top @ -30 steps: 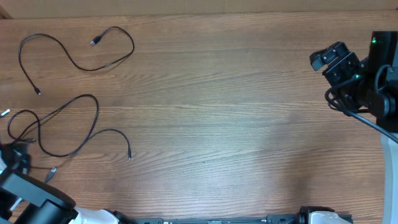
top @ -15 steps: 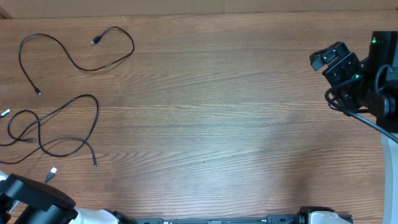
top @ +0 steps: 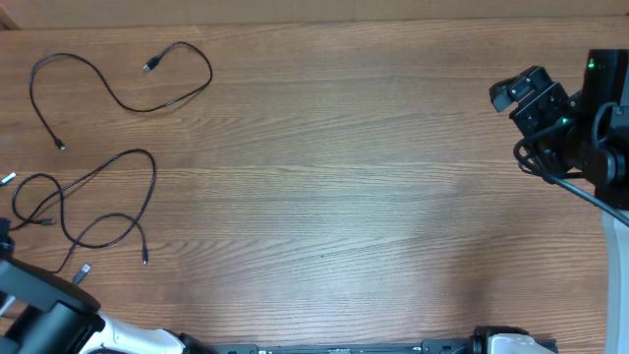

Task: Untangle cables

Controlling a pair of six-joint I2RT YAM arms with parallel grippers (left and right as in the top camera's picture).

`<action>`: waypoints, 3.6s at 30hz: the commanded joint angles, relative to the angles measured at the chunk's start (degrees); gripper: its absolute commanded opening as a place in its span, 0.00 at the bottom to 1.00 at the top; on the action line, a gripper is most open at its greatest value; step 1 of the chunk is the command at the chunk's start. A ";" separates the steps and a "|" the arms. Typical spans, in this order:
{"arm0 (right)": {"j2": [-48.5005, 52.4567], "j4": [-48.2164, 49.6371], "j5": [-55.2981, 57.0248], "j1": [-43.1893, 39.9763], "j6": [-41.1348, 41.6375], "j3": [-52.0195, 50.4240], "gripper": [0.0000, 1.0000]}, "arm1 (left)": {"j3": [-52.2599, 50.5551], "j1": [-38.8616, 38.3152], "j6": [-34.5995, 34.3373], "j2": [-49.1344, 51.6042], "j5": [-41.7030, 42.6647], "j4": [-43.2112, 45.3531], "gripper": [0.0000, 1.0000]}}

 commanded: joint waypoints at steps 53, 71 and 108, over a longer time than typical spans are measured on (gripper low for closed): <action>-0.24 0.26 0.59 -0.15 -0.28 0.20 1.00 | -9.81 -6.84 18.51 10.43 10.47 21.53 0.04; -0.24 0.26 0.59 -0.15 -0.28 0.20 1.00 | -8.48 -12.59 23.98 21.44 29.79 32.09 0.05; -0.24 0.26 0.59 -0.15 -0.28 0.20 1.00 | 23.91 -3.04 -13.31 15.17 -11.80 -27.61 0.04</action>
